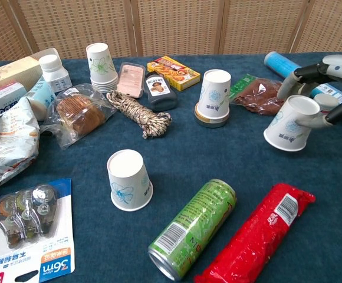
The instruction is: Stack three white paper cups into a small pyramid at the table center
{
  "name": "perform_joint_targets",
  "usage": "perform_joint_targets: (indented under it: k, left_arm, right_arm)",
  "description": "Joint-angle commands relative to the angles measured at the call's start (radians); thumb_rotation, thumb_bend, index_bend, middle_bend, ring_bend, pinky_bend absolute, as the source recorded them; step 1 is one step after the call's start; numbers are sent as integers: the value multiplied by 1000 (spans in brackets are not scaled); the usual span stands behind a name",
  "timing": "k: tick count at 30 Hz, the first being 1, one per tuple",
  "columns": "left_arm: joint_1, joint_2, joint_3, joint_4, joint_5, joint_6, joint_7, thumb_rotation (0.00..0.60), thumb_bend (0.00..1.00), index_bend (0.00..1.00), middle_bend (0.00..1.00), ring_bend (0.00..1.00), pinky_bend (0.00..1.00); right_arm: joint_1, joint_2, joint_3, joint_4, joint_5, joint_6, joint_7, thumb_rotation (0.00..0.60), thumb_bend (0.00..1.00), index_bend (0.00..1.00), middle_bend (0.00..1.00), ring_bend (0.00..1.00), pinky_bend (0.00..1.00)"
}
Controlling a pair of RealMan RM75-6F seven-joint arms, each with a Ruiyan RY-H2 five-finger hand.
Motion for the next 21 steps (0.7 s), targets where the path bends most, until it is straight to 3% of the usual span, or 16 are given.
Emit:
perform_joint_targets:
  k: [1,9,21]
  left_arm:
    - [-1,0,0,0,-1,-2,1,600,273,0,0,0,0]
    - [-1,0,1,1,-1,-3,-1,600,273,0,0,0,0]
    - [-2,2,0,2,-3,-3,-7,600,273,0,0,0,0]
  right_arm:
    - [12,-10,7,-35,5,-6,-39,600,323,335,439,408,244]
    - [45,-45,24,-120,15,-19,-170,600,311,338,440,409,244]
    - [94,-114,51,-129,106,-81,-321,600,307,340,440,408,244]
